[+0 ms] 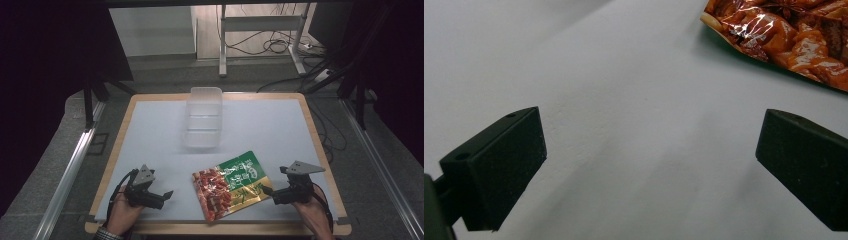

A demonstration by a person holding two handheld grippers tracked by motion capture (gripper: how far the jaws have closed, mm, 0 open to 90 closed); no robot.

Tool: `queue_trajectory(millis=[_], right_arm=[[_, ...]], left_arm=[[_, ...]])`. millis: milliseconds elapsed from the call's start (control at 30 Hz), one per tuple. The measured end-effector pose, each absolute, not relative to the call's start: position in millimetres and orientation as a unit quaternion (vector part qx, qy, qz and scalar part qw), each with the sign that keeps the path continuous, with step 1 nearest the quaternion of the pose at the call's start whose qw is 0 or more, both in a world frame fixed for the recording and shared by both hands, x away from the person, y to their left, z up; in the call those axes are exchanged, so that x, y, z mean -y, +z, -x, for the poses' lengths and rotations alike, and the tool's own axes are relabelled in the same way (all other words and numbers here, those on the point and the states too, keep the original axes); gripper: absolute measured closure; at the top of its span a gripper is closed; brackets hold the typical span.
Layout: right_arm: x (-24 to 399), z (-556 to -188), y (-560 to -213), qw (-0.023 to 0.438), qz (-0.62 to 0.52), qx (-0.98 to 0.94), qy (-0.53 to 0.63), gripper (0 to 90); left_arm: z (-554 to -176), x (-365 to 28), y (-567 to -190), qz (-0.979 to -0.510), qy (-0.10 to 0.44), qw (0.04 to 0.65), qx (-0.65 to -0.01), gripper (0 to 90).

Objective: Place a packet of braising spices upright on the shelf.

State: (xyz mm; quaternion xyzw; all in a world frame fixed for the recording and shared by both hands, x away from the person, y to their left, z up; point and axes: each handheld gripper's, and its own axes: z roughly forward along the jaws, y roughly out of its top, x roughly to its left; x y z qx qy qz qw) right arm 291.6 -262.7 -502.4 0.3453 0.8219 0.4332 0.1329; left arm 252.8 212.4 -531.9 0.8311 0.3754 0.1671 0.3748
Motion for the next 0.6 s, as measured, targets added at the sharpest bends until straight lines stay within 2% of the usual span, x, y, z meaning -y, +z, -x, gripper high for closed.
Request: queue_trajectory(millis=[200,600], right_arm=[[255,-296,-508,0.129,-0.346,-0.83,0.418,0.0],[243,-306,-516,0.093,-0.359,-0.835,0.407,2.3]], left_arm=[[-253,-212,-532,-0.834,0.166,0.372,-0.373,0.0],[-253,-209,-534,-0.839,0.166,0.365,-0.369,0.0]])
